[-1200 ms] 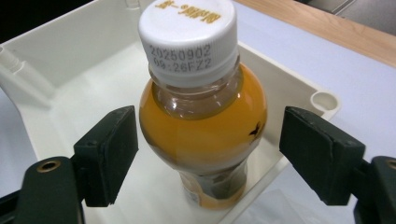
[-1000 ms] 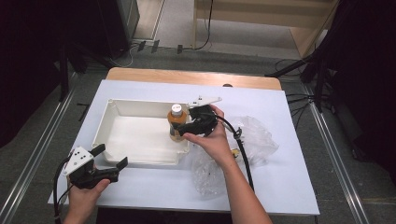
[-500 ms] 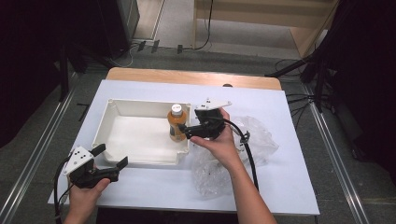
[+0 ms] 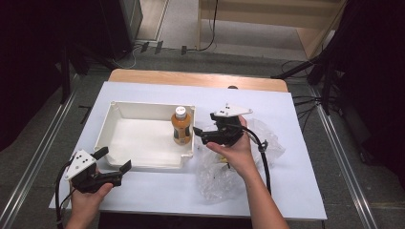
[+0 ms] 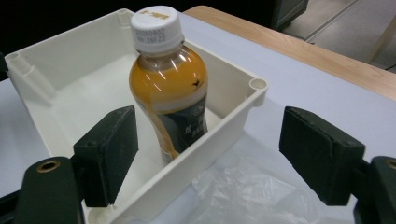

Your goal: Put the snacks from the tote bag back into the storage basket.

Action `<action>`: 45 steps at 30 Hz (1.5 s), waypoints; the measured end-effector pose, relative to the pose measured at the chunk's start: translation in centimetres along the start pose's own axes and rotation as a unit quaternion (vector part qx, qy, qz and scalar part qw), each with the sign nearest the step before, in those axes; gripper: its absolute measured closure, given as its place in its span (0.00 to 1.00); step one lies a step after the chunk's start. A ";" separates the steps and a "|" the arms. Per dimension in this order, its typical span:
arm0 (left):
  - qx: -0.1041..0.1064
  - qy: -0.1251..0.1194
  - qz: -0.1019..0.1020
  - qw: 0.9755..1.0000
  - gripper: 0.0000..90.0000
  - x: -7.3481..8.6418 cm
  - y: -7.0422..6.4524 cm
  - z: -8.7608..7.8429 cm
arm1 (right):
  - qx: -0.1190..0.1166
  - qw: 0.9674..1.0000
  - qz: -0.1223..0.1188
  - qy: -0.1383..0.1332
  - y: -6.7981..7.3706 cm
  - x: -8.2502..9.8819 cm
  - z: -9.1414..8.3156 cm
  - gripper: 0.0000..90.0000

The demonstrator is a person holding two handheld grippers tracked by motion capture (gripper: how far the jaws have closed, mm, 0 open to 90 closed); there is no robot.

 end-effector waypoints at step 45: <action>-0.004 -0.028 0.015 0.999 0.05 -0.6 -0.4 -0.5 | 0.055 0.997 0.043 -0.013 -5.3 5.6 -6.4 0.23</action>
Point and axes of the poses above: each handheld gripper's, and its own axes: z roughly forward along the jaws, x roughly out of its underside, y roughly to its left, the point moved 9 cm from there along z, roughly forward along the jaws, and after that the axes turned 3 degrees about -y, right-handed, at the moved point
